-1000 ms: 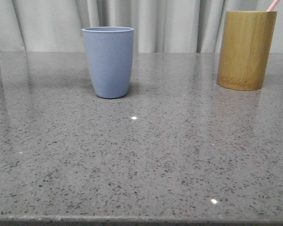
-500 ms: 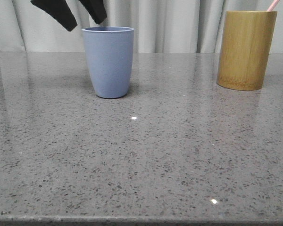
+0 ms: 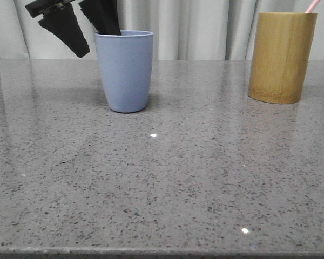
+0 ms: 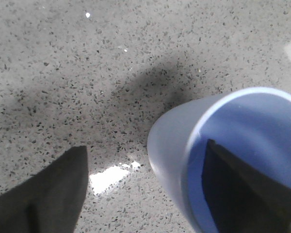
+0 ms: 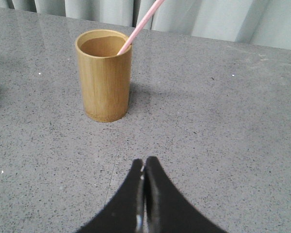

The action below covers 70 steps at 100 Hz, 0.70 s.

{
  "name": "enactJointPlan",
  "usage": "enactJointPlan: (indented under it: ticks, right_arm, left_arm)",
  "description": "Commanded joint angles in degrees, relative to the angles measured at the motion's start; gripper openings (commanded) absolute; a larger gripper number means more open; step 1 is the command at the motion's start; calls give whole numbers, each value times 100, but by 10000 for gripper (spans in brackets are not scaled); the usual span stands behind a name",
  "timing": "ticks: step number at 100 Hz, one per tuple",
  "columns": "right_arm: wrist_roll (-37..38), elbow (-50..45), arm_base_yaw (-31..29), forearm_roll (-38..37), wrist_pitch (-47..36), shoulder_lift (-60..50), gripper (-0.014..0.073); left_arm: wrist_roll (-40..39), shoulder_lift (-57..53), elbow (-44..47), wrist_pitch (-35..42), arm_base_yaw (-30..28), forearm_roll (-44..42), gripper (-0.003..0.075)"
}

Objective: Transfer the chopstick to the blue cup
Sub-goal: 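Lower the left gripper onto the blue cup rim and grasp it, then carry the blue cup with the left gripper back toward its starting spot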

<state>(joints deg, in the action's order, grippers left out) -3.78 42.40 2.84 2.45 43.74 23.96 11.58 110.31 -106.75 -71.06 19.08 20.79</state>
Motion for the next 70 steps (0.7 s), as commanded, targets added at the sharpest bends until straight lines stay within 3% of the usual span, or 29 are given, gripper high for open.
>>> enactJointPlan:
  ticks: [1,10,26,48,70]
  right_arm:
    - [-38,141,-5,-30,-436,33,-66]
    - [-38,141,-5,-30,-436,33,-66]
    - [-38,141,-5,-30,-452,33,-66]
    - [-38,141,-5,-30,-452,33,-66]
    - [-38,141,-5,-30,-432,33,-66]
  left_arm:
    - [-51,-308,-186,-7,37,240,394]
    - [-51,-308,-186,-7,62,348,277]
    - [-51,-308,-221,-8,76,463,-22]
    - [-75,-396,-581,-148,-20,380,-19]
    - [-201,-798,-699,-148,-528,149,-19]
